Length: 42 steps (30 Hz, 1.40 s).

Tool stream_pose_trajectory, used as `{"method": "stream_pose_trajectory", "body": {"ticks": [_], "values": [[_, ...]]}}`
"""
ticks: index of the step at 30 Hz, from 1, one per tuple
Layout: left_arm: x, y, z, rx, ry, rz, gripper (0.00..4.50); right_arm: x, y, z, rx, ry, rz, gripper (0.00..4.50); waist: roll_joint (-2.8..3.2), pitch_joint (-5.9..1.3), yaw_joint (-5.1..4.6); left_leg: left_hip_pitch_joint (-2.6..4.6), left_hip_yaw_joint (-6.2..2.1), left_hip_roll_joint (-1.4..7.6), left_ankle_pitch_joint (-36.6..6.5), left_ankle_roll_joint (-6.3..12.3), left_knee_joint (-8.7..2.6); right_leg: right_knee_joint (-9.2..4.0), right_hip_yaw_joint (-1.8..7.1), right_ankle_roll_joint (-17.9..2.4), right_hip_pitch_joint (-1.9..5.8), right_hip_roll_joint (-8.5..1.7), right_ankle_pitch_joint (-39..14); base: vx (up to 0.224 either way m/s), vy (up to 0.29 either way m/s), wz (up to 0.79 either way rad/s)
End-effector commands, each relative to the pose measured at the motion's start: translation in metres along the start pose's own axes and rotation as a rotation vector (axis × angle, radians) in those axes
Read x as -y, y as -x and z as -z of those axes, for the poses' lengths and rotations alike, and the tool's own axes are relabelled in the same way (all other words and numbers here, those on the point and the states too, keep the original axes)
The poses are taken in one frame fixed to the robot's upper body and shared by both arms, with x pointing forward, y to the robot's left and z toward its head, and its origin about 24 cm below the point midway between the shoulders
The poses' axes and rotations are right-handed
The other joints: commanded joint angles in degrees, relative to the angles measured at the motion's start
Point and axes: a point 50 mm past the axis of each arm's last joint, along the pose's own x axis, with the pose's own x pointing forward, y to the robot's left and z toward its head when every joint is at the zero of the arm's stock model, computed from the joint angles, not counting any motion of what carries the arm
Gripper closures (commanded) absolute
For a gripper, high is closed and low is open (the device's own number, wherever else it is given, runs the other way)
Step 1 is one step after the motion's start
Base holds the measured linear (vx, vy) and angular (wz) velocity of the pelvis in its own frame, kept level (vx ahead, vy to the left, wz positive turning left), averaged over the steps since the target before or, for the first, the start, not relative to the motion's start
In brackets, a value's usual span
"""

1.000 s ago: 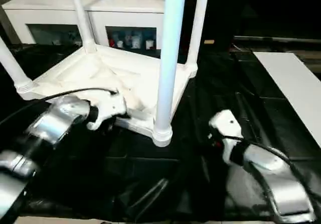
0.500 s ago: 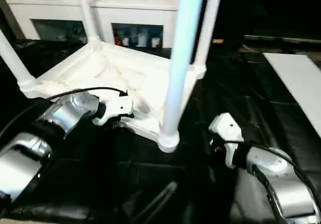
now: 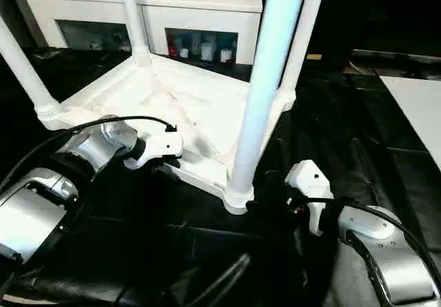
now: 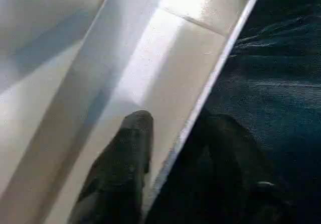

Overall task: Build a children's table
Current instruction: Rotate leg to tighten

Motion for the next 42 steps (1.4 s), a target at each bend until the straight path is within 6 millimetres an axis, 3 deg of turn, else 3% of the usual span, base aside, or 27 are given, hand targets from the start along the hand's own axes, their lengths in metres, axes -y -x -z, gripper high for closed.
{"method": "stream_pose_trajectory", "body": {"ticks": [1,8,11,15,16,19,21,22,23,24,25,26,27,28,29,30,32,33,35,36,40,42], "values": [[0.0,0.0,-0.003,-0.015,-0.019,0.023,2.71,-0.001,0.0,-0.003,0.008,0.015,-0.008,0.74,-0.21,-3.53,0.23,0.86,-2.4,5.47,-11.9,2.56,-5.95,-3.31,2.28,-15.3,2.92,-4.48,-12.5,0.0,0.0,0.0],[0.005,-0.003,0.002,-0.073,0.013,0.09,3.27,0.0,0.0,-0.002,0.002,0.019,-0.004,0.74,-0.2,-3.67,0.28,0.85,-2.35,5.58,-9.9,3.41,-5.86,-2.91,2.27,-16.4,3.0,-4.6,-8.8,0.0,0.0,0.0],[0.002,-0.004,0.002,-0.041,0.077,0.036,3.38,0.0,0.0,-0.002,0.003,0.02,-0.002,0.74,-0.28,-3.6,0.25,0.78,-2.29,5.5,-9.6,3.77,-5.82,-2.93,2.26,-16.8,3.1,-4.66,-8.6,0.0,0.0,0.0],[-0.001,-0.004,0.008,0.077,0.282,-0.082,3.65,0.0,-0.001,-0.002,0.008,0.017,0.011,0.74,-0.14,-3.43,0.29,0.91,-2.26,5.5,-11.5,3.02,-5.9,-3.33,2.27,-16.2,3.03,-4.73,-13.0,0.0,0.0,0.0],[0.0,-0.004,0.01,0.089,0.306,-0.088,3.7,0.0,-0.001,-0.002,0.008,0.017,0.013,0.74,-0.36,-3.28,0.1,0.42,-2.38,5.43,-11.6,3.03,-6.06,-3.38,2.22,-15.8,3.28,-4.71,-14.2,0.0,0.0,0.0],[0.005,-0.003,0.023,0.104,0.382,-0.098,3.75,-0.001,-0.001,-0.001,0.01,0.015,0.016,0.74,-0.52,-3.12,-0.4,-0.17,-2.74,5.26,-12.6,2.87,-6.23,-3.79,1.94,-13.4,3.48,-4.78,-19.9,0.0,0.0,0.0],[0.01,-0.003,0.031,0.09,0.399,-0.107,3.81,-0.001,-0.002,-0.001,0.011,0.013,0.019,0.74,-0.4,-3.1,-0.85,-0.31,-2.9,5.28,-13.1,2.75,-6.3,-3.91,1.92,-12.6,3.41,-4.83,-22.0,0.0,0.0,0.0],[0.014,-0.004,0.037,0.087,0.413,-0.116,3.88,-0.001,-0.002,-0.001,0.012,0.014,0.02,0.74,-0.42,-3.18,-1.16,-0.05,-2.79,5.02,-13.6,2.9,-6.09,-4.29,1.87,-11.9,3.03,-4.63,-23.8,0.0,0.0,0.0],[0.018,-0.005,0.04,0.095,0.418,-0.126,3.88,-0.001,-0.003,-0.001,0.013,0.013,0.02,0.74,-0.41,-3.24,-1.31,-0.11,-2.94,5.19,-13.5,2.84,-6.11,-4.15,1.92,-11.9,3.24,-4.77,-23.6,0.0,0.0,0.0],[0.021,-0.005,0.041,0.101,0.421,-0.132,3.92,-0.001,-0.003,-0.001,0.013,0.013,0.02,0.74,-0.59,-3.06,-1.51,-0.44,-3.04,5.31,-12.6,3.03,-6.35,-4.06,1.87,-11.9,3.43,-4.8,-23.4,0.0,0.0,0.0],[0.028,-0.008,0.039,0.165,0.432,-0.136,3.97,0.0,-0.005,-0.001,0.012,0.016,0.018,0.74,-1.09,-3.14,-1.72,-0.04,-2.8,5.32,-12.8,3.19,-6.27,-4.33,1.86,-11.7,3.01,-4.63,-24.6,0.0,0.0,0.0],[0.03,-0.008,0.039,0.178,0.434,-0.137,3.97,0.0,-0.005,-0.001,0.012,0.016,0.018,0.74,-0.81,-2.98,-1.73,-0.04,-2.87,5.23,-13.0,3.32,-6.22,-4.35,1.85,-11.7,2.88,-4.67,-25.3,0.0,0.0,0.0],[0.042,-0.01,0.032,0.252,0.316,-0.126,4.03,0.0,-0.006,-0.001,0.011,0.018,0.019,0.74,-0.61,-3.03,-1.78,0.19,-2.8,5.32,-13.3,3.31,-6.23,-4.51,1.91,-11.8,2.67,-4.6,-25.8,0.0,0.0,0.0],[0.042,-0.01,0.032,0.252,0.316,-0.126,4.09,0.0,-0.006,-0.001,0.011,0.018,0.019,0.74,-0.9,-3.03,-1.94,0.06,-2.76,5.47,-13.3,3.59,-6.32,-4.39,2.03,-11.9,2.65,-4.59,-25.5,0.0,0.0,0.0],[0.057,-0.01,0.021,0.332,0.151,-0.097,4.13,0.001,-0.008,-0.002,0.012,0.023,0.023,0.74,-0.67,-3.03,-1.82,0.29,-2.71,5.45,-13.5,3.7,-6.35,-4.58,2.03,-11.8,2.38,-4.46,-25.7,0.0,0.0,0.0],[0.06,-0.01,0.018,0.352,0.117,-0.092,4.18,0.002,-0.008,-0.002,0.012,0.025,0.024,0.74,-0.57,-3.16,-1.95,0.19,-2.81,5.81,-13.5,3.6,-6.51,-4.24,2.13,-12.0,2.46,-4.5,-23.9,0.0,0.0,0.0],[0.063,-0.01,0.015,0.369,0.097,-0.085,4.29,0.002,-0.008,-0.002,0.012,0.026,0.025,0.74,-0.46,-3.34,-1.59,0.93,-2.28,5.74,-12.2,4.0,-6.41,-4.06,2.23,-13.0,1.89,-3.99,-19.4,0.0,0.0,0.0],[0.069,-0.011,0.015,0.361,0.106,-0.068,4.29,0.002,-0.009,-0.002,0.012,0.026,0.025,0.74,-0.37,-3.55,-1.23,1.32,-2.0,5.74,-10.1,4.25,-6.19,-3.35,2.32,-14.5,1.84,-3.84,-13.7,0.0,0.0,0.0],[0.077,-0.012,0.021,0.317,0.067,-0.065,4.41,0.001,-0.01,-0.003,0.014,0.027,0.02,0.74,-0.56,-3.49,-1.0,0.93,-1.9,5.8,-8.1,5.08,-6.16,-2.8,2.3,-15.6,2.3,-3.88,-9.9,0.0,0.0,0.0],[0.079,-0.012,0.022,0.312,0.042,-0.074,4.41,0.0,-0.01,-0.003,0.015,0.028,0.019,0.74,-0.46,-3.43,-0.88,0.57,-2.01,5.7,-7.5,5.53,-6.22,-2.69,2.23,-15.4,2.58,-4.02,-10.1,0.0,0.0,0.0],[0.071,-0.006,0.013,0.378,0.095,-0.172,3.91,-0.001,-0.011,-0.004,0.02,0.028,0.01,0.74,-0.64,-3.22,-0.95,0.8,-1.89,5.63,-9.8,4.06,-6.31,-3.18,2.28,-14.3,2.46,-3.99,-14.5,0.0,0.0,0.0],[0.067,-0.003,0.01,0.402,0.09,-0.188,3.88,-0.001,-0.012,-0.004,0.021,0.028,0.009,0.74,-0.62,-3.13,-0.88,1.07,-1.82,5.55,-11.5,3.02,-6.34,-3.58,2.37,-13.5,2.21,-3.94,-17.3,0.0,0.0,0.0]]}}
